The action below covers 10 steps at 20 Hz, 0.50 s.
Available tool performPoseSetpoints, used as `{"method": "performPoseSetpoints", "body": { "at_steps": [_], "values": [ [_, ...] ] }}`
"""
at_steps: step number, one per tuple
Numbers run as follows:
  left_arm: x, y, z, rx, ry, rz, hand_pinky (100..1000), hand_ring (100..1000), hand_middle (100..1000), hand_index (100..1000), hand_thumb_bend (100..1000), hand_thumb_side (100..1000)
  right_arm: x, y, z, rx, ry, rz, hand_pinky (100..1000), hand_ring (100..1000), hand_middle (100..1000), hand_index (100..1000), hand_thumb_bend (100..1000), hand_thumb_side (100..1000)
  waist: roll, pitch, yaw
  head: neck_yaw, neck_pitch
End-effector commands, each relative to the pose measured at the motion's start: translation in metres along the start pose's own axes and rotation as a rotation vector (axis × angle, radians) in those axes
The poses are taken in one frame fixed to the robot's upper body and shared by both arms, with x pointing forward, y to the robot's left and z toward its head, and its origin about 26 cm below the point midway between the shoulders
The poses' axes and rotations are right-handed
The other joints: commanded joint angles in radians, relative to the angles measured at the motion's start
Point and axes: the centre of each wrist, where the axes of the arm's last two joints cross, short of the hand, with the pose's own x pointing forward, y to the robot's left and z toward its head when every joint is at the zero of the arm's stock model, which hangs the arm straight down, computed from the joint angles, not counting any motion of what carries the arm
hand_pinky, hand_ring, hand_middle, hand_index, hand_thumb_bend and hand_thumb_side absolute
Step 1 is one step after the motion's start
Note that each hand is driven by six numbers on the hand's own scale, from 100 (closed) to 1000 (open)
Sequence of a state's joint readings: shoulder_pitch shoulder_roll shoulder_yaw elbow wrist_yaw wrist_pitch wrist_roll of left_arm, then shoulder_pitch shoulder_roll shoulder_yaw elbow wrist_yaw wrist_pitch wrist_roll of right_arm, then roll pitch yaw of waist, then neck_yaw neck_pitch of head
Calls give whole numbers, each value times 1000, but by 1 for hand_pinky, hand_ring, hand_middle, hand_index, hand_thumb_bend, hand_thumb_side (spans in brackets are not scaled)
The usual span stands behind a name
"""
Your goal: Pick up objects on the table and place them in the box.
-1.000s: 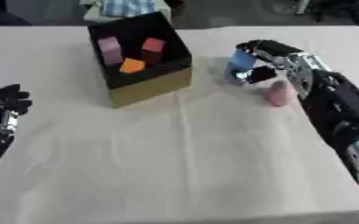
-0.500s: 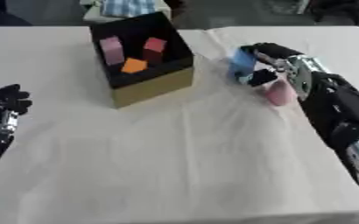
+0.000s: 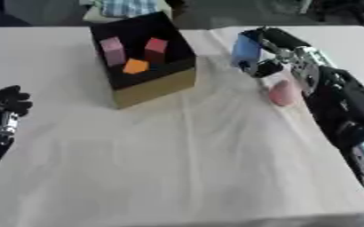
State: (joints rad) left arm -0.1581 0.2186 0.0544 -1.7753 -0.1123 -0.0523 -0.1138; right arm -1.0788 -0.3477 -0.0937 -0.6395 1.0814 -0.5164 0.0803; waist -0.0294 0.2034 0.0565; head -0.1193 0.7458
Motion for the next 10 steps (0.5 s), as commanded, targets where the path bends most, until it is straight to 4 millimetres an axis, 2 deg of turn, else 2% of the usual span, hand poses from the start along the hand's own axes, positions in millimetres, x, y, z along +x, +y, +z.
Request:
{"method": "performPoseSetpoints", "body": {
  "at_steps": [1, 5, 7, 10],
  "values": [
    [6, 6, -3, 5, -21, -18, 813, 758, 717, 858, 100, 656, 16, -42, -14, -94, -101, 11, 757, 770, 525, 853, 100, 151, 6, -21, 3, -6, -3],
    [5, 5, -2, -2, -20, -15, 813, 758, 717, 858, 100, 657, 43, -57, -34, -101, -187, -7, 760, 773, 540, 860, 100, 156, 3, -23, 10, -14, -5],
    [6, 4, -3, -7, -21, -13, 813, 758, 717, 858, 100, 657, 56, -58, -44, -83, -212, -8, 761, 775, 550, 865, 100, 165, 2, -23, 16, -22, -8],
    [6, 3, -3, -13, -21, -13, 813, 757, 716, 858, 100, 657, 64, -55, -50, -45, -242, 13, 766, 783, 579, 885, 100, 191, 0, -24, 25, -30, -9]
  ]
}}
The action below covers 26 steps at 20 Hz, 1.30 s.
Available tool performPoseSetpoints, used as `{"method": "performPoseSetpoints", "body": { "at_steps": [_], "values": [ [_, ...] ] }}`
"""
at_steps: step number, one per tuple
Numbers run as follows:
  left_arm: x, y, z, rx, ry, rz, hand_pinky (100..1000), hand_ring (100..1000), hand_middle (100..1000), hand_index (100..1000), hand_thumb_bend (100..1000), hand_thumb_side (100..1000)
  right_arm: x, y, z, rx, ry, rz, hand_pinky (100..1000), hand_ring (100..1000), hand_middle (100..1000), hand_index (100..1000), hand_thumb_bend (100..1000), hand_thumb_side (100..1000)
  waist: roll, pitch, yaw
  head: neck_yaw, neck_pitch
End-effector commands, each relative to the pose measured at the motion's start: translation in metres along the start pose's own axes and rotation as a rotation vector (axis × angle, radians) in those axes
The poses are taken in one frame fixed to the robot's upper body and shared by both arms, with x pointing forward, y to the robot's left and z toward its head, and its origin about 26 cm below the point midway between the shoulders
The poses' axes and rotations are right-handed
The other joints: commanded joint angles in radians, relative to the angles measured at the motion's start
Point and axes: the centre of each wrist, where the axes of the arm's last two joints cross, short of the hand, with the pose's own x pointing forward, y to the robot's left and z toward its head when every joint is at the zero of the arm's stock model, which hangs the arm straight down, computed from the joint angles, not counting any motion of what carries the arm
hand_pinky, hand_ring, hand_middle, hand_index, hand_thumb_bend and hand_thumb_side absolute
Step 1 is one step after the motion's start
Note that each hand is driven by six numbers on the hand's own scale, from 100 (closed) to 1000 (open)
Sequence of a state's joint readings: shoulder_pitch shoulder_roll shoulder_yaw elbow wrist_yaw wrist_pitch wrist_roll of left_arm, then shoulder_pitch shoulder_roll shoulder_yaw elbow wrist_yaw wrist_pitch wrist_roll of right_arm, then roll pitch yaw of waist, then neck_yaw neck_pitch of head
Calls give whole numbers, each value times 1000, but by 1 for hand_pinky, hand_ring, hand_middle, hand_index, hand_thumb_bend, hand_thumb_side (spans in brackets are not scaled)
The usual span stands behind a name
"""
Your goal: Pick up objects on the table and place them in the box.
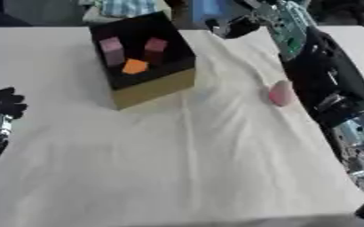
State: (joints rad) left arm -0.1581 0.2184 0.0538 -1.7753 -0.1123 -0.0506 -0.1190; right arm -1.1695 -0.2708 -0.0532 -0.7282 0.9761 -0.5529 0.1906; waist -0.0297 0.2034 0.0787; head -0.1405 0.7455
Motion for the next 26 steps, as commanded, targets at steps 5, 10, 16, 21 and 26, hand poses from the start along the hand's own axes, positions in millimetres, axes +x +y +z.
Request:
{"method": "performPoseSetpoints", "body": {
  "at_steps": [5, 10, 16, 21, 26],
  "values": [
    [6, 1, -3, -18, -26, -9, 813, 757, 716, 858, 100, 658, 13, 3, -13, 89, -64, 64, 771, 795, 631, 913, 100, 245, -2, -24, 19, -27, -10],
    [5, 1, -3, -19, -23, -7, 814, 757, 716, 858, 100, 658, 18, 21, -16, 147, -73, 93, 784, 821, 768, 958, 100, 350, -1, -24, 31, -38, -10],
    [5, 1, -3, -21, -23, -6, 814, 757, 716, 858, 100, 658, 18, 24, -15, 150, -85, 126, 801, 856, 910, 1000, 218, 494, -2, -24, 26, -41, -11],
    [5, 1, -3, -19, -23, -7, 814, 757, 715, 858, 100, 658, 18, 22, -15, 154, -105, 160, 815, 879, 975, 1000, 292, 523, -2, -26, 21, -44, -12],
    [6, 2, -3, -17, -24, -9, 814, 757, 715, 858, 100, 657, 17, 16, -15, 166, -136, 194, 820, 887, 983, 1000, 319, 527, -3, -27, 17, -45, -15]
  ]
}}
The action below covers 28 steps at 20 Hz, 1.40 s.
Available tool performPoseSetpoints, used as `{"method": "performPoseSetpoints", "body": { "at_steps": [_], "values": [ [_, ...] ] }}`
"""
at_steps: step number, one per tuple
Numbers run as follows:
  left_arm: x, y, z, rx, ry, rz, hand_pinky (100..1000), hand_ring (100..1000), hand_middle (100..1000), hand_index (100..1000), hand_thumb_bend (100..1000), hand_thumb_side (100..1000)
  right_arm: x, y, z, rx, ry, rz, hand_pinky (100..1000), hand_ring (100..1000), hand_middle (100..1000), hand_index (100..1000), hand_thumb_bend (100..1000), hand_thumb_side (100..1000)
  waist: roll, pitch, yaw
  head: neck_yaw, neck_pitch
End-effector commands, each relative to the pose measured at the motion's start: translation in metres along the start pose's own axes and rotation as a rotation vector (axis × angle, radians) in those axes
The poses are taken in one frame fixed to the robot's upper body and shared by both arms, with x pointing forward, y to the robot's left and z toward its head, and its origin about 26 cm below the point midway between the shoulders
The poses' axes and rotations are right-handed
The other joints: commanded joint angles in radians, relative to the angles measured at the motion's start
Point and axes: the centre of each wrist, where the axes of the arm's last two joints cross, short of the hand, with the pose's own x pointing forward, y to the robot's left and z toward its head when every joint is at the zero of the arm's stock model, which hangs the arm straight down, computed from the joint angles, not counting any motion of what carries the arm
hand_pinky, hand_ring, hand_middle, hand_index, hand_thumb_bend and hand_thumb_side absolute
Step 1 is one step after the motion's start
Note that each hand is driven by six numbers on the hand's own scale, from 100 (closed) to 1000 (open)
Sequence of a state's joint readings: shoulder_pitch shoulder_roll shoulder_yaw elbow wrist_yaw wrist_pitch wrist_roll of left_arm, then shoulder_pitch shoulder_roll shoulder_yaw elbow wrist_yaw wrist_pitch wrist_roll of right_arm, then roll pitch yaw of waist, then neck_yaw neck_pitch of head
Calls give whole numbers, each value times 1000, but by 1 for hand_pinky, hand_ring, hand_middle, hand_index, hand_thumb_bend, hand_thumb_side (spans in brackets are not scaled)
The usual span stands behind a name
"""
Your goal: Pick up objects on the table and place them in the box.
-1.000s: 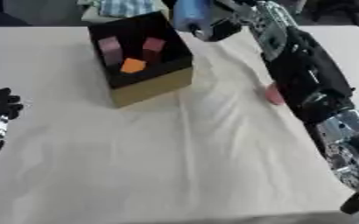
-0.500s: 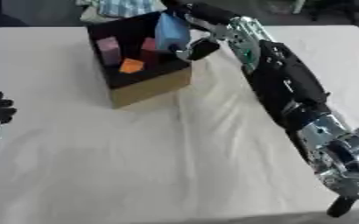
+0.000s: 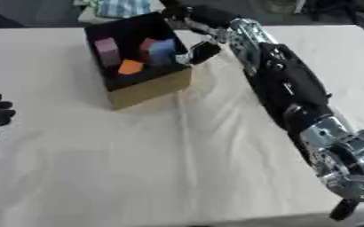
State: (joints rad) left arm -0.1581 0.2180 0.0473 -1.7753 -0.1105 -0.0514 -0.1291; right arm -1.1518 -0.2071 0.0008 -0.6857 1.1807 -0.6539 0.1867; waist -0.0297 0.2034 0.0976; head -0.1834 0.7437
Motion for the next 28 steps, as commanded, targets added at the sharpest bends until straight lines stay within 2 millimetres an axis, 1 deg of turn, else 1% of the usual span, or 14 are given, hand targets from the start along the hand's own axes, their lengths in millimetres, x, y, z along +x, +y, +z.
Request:
{"method": "performPoseSetpoints", "body": {
  "at_steps": [1, 4, 6, 7, 10, 12, 14, 17, 20, 24, 28],
  "values": [
    [5, 4, -3, 3, -22, -14, 814, 757, 715, 858, 100, 657, -7, -24, 5, -24, -18, 65, 819, 887, 980, 1000, 319, 523, -4, -27, -5, -1, -14],
    [6, 7, -2, 16, -21, -21, 814, 757, 715, 858, 100, 657, -15, -37, 17, -60, -58, 87, 815, 881, 964, 1000, 308, 507, -10, -25, -18, 9, -18],
    [6, 9, -1, 26, -18, -28, 814, 757, 715, 858, 100, 658, -24, -44, 32, -86, -88, 93, 814, 879, 959, 1000, 299, 506, -16, -23, -29, 19, -21],
    [6, 10, -1, 31, -16, -31, 814, 757, 715, 858, 100, 659, -30, -47, 43, -95, -99, 97, 813, 877, 948, 1000, 274, 518, -20, -21, -37, 25, -22],
    [7, 13, 0, 44, -15, -40, 814, 757, 715, 858, 100, 659, -44, -53, 81, -111, -132, 101, 813, 876, 937, 1000, 256, 531, -31, -17, -53, 37, -26],
    [7, 15, 0, 52, -14, -47, 814, 756, 714, 858, 100, 659, -49, -55, 107, -98, -149, 104, 813, 877, 929, 1000, 262, 542, -36, -14, -63, 41, -30],
    [7, 16, 0, 56, -14, -50, 814, 756, 714, 858, 100, 660, -50, -53, 127, -68, -152, 99, 813, 877, 927, 1000, 261, 562, -41, -12, -73, 38, -31],
    [8, 16, 0, 56, -17, -53, 814, 757, 714, 858, 100, 660, -52, -45, 150, 5, -127, 73, 811, 876, 913, 997, 254, 609, -46, -10, -83, 31, -35],
    [9, 17, -1, 60, -17, -57, 814, 757, 714, 858, 100, 660, -54, -31, 166, 102, -98, 39, 809, 874, 891, 985, 264, 633, -51, -9, -82, 23, -37],
    [10, 18, 0, 63, -18, -57, 814, 756, 713, 858, 100, 660, -61, -5, 180, 225, -47, -11, 806, 872, 870, 972, 258, 661, -55, -9, -74, 10, -41],
    [10, 18, 0, 66, -16, -56, 814, 756, 713, 857, 100, 662, -65, 16, 188, 326, 2, -3, 805, 876, 880, 968, 310, 668, -59, -9, -69, 6, -44]
  ]
}}
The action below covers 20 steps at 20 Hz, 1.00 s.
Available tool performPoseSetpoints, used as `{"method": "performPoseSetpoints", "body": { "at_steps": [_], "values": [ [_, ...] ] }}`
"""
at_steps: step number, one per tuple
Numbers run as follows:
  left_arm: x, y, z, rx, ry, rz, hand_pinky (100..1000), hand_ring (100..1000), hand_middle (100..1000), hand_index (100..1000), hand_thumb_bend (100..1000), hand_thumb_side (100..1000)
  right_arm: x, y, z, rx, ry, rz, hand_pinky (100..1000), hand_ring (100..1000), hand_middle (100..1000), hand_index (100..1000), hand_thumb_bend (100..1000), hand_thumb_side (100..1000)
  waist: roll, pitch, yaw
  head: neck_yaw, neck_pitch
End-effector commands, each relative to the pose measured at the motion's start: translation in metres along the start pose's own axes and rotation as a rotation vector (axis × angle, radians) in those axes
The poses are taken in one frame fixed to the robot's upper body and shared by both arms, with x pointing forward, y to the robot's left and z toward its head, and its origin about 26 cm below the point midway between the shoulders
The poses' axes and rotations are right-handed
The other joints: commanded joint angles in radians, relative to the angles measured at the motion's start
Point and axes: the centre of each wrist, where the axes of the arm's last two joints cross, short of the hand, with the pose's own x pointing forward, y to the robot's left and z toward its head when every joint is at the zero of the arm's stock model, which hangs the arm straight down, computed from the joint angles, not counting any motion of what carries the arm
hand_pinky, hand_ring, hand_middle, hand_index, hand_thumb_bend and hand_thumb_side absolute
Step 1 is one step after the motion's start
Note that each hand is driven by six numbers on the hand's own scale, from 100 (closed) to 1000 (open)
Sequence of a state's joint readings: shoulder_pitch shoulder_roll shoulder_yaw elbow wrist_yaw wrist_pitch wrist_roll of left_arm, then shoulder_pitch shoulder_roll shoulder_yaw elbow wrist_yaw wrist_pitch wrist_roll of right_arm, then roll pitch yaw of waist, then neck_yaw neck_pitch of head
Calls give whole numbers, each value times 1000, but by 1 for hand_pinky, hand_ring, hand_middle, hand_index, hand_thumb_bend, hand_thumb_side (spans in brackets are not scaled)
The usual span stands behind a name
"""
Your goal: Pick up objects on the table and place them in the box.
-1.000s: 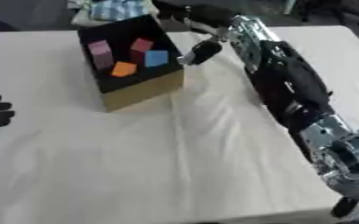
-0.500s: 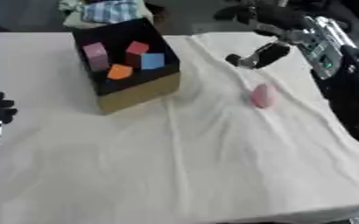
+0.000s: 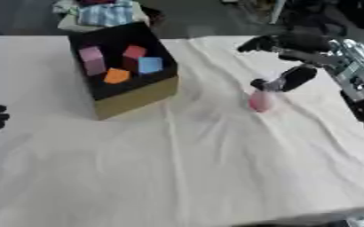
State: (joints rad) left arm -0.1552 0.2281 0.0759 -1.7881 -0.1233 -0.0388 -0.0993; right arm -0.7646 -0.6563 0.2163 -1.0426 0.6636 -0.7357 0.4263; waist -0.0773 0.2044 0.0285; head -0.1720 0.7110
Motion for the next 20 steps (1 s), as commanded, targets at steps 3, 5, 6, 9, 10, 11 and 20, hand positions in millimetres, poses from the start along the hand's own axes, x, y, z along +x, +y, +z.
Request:
{"method": "performPoseSetpoints", "body": {
  "at_steps": [3, 5, 6, 9, 10, 11, 20],
  "values": [
    [7, 8, -2, 11, -24, -26, 814, 756, 713, 857, 100, 660, -17, 11, 20, 154, 73, 64, 804, 878, 885, 963, 347, 657, -13, -11, 2, -8, -13],
    [7, 8, -2, 14, -24, -27, 814, 756, 713, 857, 100, 661, -23, 22, 26, 172, 125, 65, 803, 878, 886, 961, 363, 642, -14, -11, 3, -10, -14],
    [7, 8, -2, 15, -23, -27, 814, 756, 713, 857, 100, 661, -25, 27, 29, 181, 148, 65, 803, 878, 886, 960, 364, 643, -14, -11, 3, -10, -15],
    [7, 8, -1, 15, -21, -27, 814, 756, 713, 857, 100, 661, -30, 41, 35, 202, 193, 67, 800, 873, 858, 930, 354, 619, -14, -11, 1, -12, -14],
    [7, 8, -1, 14, -21, -26, 814, 756, 713, 857, 100, 661, -31, 45, 36, 204, 199, 68, 797, 866, 833, 905, 341, 605, -13, -11, 0, -11, -14],
    [7, 8, -1, 14, -21, -26, 814, 756, 713, 857, 100, 660, -31, 48, 36, 198, 201, 69, 789, 852, 791, 871, 315, 574, -12, -11, -1, -11, -13],
    [5, 7, -1, 16, -18, -22, 813, 756, 713, 858, 100, 661, -29, 34, 23, -91, 150, 98, 702, 709, 524, 604, 100, 100, 2, -13, -6, -16, -12]
  ]
}}
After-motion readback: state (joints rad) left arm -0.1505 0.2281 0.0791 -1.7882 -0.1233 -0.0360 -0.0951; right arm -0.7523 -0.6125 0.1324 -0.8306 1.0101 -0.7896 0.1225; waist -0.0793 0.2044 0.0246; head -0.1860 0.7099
